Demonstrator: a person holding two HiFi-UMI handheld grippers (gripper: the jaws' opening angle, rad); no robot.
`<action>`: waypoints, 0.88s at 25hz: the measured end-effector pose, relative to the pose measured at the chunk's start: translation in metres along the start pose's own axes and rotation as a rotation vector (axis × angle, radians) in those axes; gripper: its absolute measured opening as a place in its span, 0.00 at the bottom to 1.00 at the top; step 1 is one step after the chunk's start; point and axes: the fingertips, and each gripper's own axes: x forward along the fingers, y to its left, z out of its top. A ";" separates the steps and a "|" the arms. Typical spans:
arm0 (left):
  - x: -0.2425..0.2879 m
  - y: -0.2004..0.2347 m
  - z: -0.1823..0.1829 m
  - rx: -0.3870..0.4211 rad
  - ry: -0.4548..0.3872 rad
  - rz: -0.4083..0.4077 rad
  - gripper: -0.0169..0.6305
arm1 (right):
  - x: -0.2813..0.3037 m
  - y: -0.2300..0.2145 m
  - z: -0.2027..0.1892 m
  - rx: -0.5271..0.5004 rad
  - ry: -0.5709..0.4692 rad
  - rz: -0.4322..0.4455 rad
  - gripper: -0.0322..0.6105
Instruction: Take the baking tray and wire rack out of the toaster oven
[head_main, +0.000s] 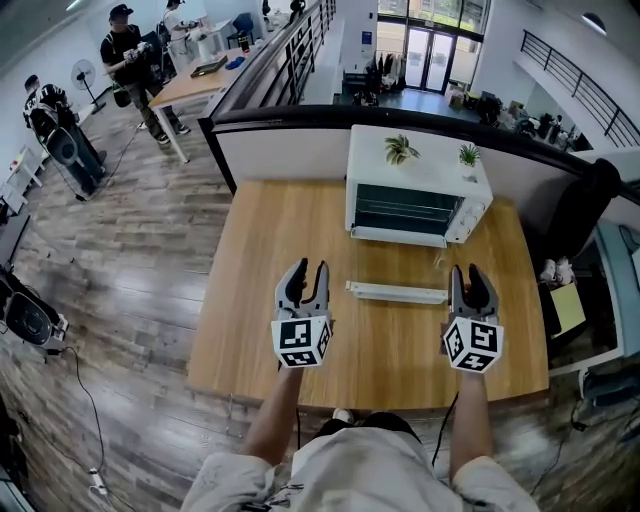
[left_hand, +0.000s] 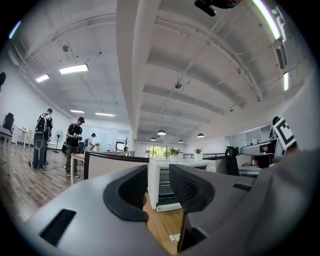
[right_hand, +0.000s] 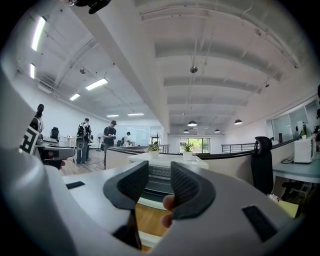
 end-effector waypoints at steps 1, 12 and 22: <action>0.000 0.002 0.002 0.006 -0.005 0.002 0.26 | 0.003 0.003 0.003 0.002 -0.009 0.005 0.29; 0.008 0.013 0.040 0.061 -0.093 0.015 0.26 | 0.021 0.017 0.033 0.006 -0.111 0.040 0.29; 0.036 -0.009 0.036 0.086 -0.092 -0.032 0.25 | 0.033 -0.013 0.034 0.020 -0.143 0.001 0.29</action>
